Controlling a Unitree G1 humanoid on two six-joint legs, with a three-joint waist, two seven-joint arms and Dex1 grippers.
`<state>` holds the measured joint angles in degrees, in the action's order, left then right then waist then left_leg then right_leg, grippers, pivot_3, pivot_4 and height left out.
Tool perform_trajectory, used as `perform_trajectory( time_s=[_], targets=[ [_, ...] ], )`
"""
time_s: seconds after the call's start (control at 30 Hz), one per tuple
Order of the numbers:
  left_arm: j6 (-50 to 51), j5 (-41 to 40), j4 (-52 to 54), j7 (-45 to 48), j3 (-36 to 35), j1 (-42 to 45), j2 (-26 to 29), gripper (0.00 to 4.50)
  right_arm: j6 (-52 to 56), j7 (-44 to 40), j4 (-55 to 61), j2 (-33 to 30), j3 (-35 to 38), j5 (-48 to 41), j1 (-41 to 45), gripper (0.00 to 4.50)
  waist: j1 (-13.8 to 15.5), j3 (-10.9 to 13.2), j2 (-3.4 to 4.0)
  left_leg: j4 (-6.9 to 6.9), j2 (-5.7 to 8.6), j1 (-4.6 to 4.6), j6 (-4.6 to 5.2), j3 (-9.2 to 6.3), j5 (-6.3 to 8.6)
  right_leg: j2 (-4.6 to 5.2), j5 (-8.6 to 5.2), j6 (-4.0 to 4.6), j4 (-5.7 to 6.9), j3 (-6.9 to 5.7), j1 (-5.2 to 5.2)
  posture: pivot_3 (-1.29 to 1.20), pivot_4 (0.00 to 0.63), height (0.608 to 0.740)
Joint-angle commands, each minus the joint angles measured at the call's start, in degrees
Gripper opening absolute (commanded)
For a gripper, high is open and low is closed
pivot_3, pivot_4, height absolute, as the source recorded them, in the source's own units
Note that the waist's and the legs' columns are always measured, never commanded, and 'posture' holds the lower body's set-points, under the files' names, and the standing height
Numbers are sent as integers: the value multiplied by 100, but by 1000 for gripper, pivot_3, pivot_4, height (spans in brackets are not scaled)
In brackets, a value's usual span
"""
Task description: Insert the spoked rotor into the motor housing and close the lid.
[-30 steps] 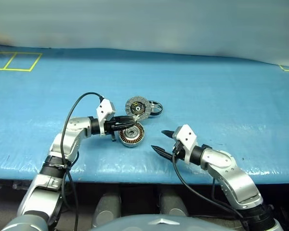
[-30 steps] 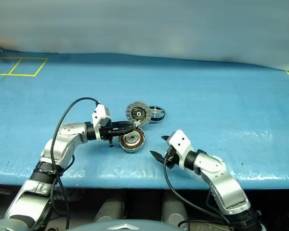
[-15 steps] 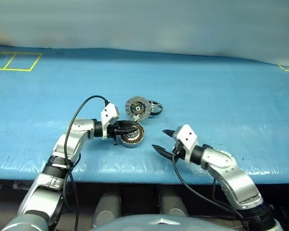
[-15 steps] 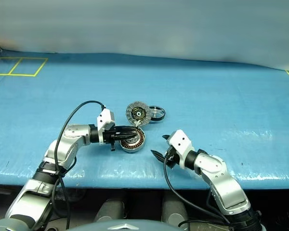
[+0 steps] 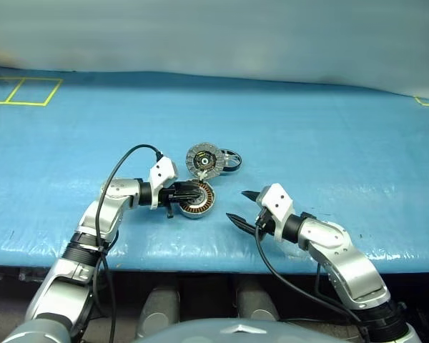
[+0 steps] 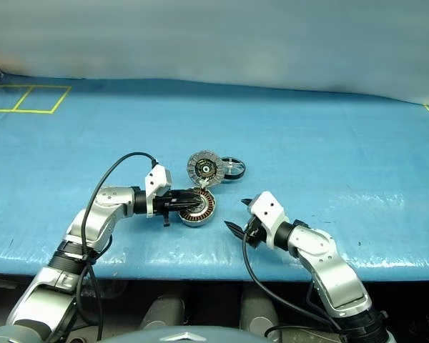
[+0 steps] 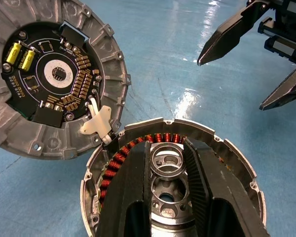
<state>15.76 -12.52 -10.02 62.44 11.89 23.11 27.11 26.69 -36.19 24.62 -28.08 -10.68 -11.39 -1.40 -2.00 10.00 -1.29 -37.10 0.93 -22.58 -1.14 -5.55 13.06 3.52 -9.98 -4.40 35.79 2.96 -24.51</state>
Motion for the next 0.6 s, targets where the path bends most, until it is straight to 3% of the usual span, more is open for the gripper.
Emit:
perform_trajectory(
  time_s=[0.03,0.6],
  targets=[
    [-66,3,4,-13,-29,20,0,676,-91,13,57,-23,75,7,49,3809,0,0,0,0,0,0,0,0,0,0,0,0,0,0,0,0,150,740],
    [1,-85,-20,-3,-121,11,-24,676,-134,19,-29,-13,44,75,118,3809,-1,0,0,0,0,0,0,0,0,0,0,0,1,0,0,0,150,740]
  ],
)
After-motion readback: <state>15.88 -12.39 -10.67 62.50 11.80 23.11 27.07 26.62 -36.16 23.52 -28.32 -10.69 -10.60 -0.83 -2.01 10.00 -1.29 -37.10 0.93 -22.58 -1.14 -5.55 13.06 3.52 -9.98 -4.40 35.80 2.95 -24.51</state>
